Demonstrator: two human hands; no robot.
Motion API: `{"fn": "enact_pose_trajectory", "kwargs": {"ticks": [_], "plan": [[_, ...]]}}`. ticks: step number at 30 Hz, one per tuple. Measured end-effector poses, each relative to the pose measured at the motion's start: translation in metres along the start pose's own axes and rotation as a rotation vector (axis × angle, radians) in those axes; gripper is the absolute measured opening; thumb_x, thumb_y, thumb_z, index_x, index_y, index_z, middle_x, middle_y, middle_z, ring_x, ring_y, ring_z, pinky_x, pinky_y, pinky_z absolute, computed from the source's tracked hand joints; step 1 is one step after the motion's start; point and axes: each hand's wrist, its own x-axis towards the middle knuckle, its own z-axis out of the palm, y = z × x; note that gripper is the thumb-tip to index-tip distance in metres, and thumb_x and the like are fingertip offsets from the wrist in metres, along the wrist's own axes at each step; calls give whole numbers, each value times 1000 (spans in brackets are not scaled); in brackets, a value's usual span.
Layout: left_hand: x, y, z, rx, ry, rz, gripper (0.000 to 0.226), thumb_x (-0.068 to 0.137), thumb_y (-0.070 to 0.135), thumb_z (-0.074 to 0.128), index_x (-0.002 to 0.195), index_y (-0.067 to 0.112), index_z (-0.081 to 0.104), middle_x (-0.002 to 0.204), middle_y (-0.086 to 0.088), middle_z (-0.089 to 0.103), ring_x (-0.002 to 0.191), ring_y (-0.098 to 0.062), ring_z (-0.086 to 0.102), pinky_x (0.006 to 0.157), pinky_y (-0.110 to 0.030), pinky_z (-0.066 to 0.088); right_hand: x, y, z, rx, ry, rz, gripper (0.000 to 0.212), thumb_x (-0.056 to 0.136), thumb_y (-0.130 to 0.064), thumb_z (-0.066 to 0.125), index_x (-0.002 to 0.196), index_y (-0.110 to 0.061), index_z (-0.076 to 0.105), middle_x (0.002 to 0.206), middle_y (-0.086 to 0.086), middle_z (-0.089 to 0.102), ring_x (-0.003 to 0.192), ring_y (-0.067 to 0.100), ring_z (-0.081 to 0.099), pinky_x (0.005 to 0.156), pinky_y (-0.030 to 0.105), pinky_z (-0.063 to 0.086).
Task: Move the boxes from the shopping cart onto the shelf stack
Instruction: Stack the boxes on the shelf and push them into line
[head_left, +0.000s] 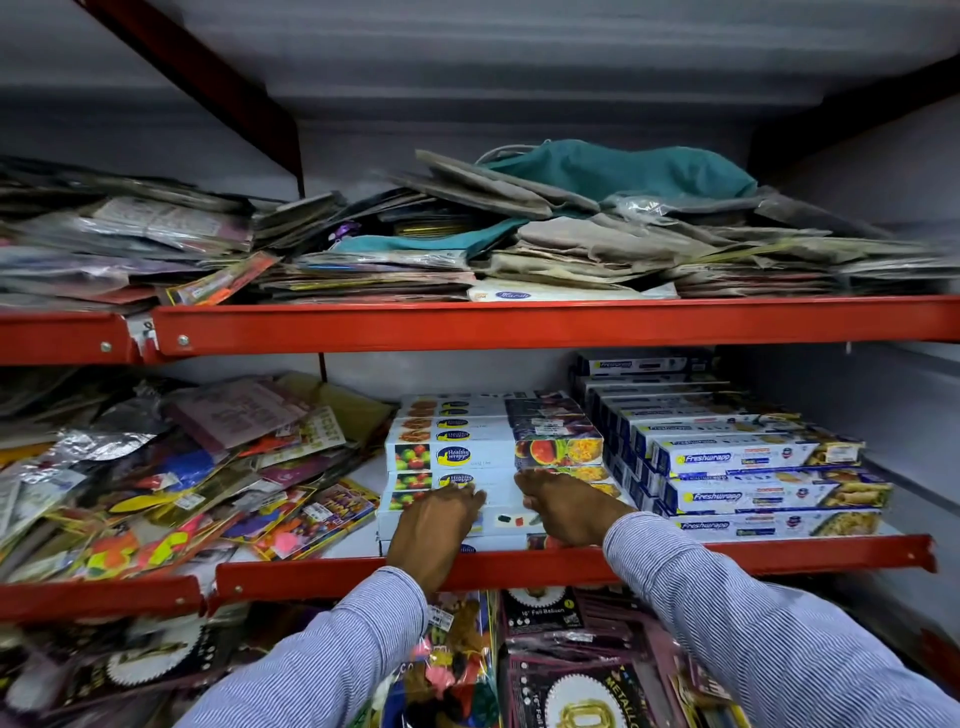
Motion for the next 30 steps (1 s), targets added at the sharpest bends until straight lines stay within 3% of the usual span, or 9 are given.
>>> {"fn": "enact_pose_trajectory", "kwargs": {"ticks": [3, 5, 8, 10, 14, 19, 21, 24, 30], "plan": [[0, 0, 3, 59, 9, 17, 43, 90, -3, 54, 130, 14, 58, 133, -12, 63, 120, -30, 60, 97, -46, 51, -1, -2, -1, -1, -25, 22, 50, 98, -14, 43, 145, -4, 29, 152, 22, 34, 139, 37, 33, 113, 47, 33], [-3, 1, 4, 137, -22, 24, 55, 88, -6, 54, 139, 15, 48, 145, -11, 52, 134, -29, 46, 109, -50, 39, -3, -5, -1, -11, -25, 31, 51, 99, -15, 42, 146, -4, 26, 154, 21, 31, 140, 37, 31, 114, 47, 31], [-14, 6, 4, 209, -57, -4, 54, 100, 16, 45, 151, 18, 27, 162, -7, 23, 149, -32, 12, 117, -57, 15, -13, -12, 7, -69, 15, 53, 60, 100, -24, 42, 151, -10, 14, 160, 16, 17, 146, 37, 17, 118, 53, 21], [-26, 7, 4, 198, 3, 11, 54, 101, 34, 38, 152, 19, 25, 163, -9, 17, 150, -34, 4, 117, -61, 11, -26, -20, 15, -64, 82, 78, 61, 102, -32, 35, 153, -16, 6, 163, 12, 7, 149, 38, 4, 120, 56, 11], [-71, 15, 5, 129, 76, 54, 63, 95, 48, 42, 148, 17, 32, 161, -13, 23, 148, -37, 15, 115, -60, 21, -67, -43, 42, -8, 211, 93, 67, 99, -41, 34, 153, -17, 2, 163, 11, 5, 148, 40, 0, 120, 59, 9], [-157, 26, 31, -24, 20, 73, 52, 89, 44, 56, 135, 21, 50, 149, -11, 44, 135, -33, 39, 103, -52, 41, -122, -66, 99, 24, 242, 116, 75, 92, -45, 41, 153, -21, 6, 164, 6, -1, 149, 37, -9, 120, 60, 7], [-190, 25, 47, -95, -31, 68, 47, 85, 40, 63, 129, 25, 52, 140, -8, 51, 128, -31, 46, 96, -47, 46, -141, -74, 125, 35, 215, 117, 73, 92, -46, 42, 152, -21, 10, 163, 5, 6, 149, 36, -3, 120, 58, 11], [-241, 24, 76, -136, -191, 7, 44, 84, 39, 61, 126, 25, 56, 134, -5, 55, 122, -28, 49, 93, -43, 47, -168, -83, 174, 72, 117, 126, 69, 90, -45, 41, 150, -17, 22, 161, 8, 20, 148, 39, 10, 117, 59, 21], [-343, 21, 145, -152, -577, -114, 47, 86, 48, 41, 123, 27, 61, 135, 1, 56, 122, -26, 51, 99, -46, 45, -213, -100, 273, 188, -83, 157, 66, 88, -40, 44, 148, -18, 28, 158, 9, 28, 146, 38, 19, 116, 54, 27]]}}
